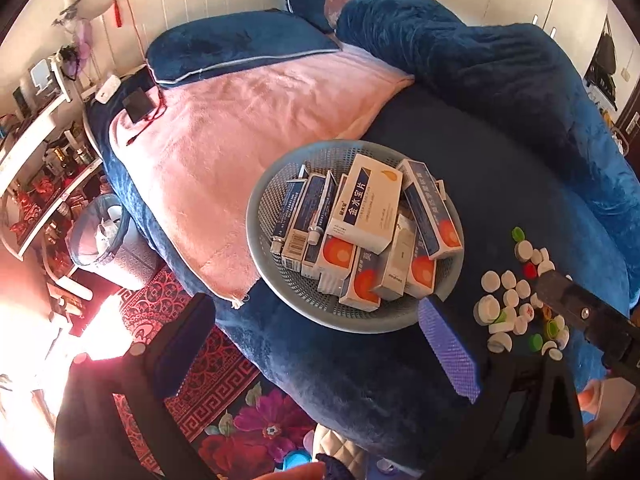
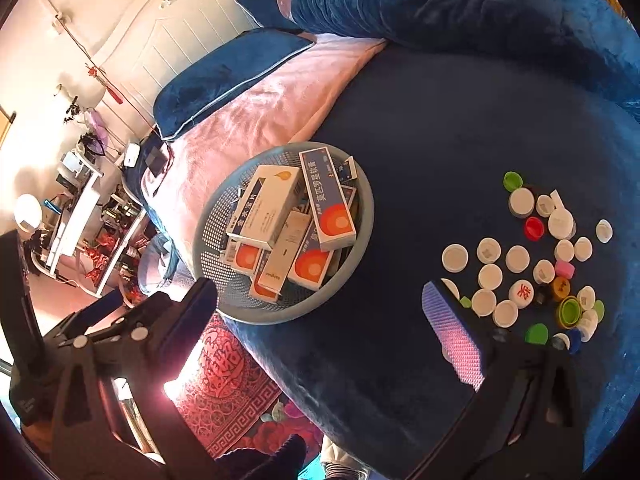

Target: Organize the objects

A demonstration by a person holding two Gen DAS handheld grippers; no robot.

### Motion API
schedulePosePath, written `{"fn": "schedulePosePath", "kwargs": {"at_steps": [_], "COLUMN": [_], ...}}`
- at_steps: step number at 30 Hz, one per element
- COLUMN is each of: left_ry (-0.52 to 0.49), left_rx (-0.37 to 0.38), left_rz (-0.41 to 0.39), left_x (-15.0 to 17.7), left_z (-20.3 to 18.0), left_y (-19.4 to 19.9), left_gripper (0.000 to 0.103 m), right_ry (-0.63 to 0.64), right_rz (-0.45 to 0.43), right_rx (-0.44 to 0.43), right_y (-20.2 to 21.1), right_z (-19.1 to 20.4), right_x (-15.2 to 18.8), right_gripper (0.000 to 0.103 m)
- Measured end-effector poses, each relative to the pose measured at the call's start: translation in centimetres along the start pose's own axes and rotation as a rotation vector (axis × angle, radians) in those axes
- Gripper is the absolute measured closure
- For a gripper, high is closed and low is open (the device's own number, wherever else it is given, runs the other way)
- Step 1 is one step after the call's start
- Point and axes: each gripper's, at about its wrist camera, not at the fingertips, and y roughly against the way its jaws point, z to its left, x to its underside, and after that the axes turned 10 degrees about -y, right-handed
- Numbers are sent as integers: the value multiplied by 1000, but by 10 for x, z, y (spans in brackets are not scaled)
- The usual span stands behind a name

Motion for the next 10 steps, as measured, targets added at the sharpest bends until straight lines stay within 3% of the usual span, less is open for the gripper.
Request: {"fn": "schedulePosePath", "kwargs": {"at_steps": [10], "left_ry": [-58], "left_rx": [44], "left_rz": [-16], "left_x": [15], "left_z": [-32], "left_y": [-4], "left_gripper": [1], "right_ry": [-7], "right_rz": [-37], "right_rx": [80], "right_y": [19], "right_z": [-29], "right_x": [10], "right_gripper": [0]}}
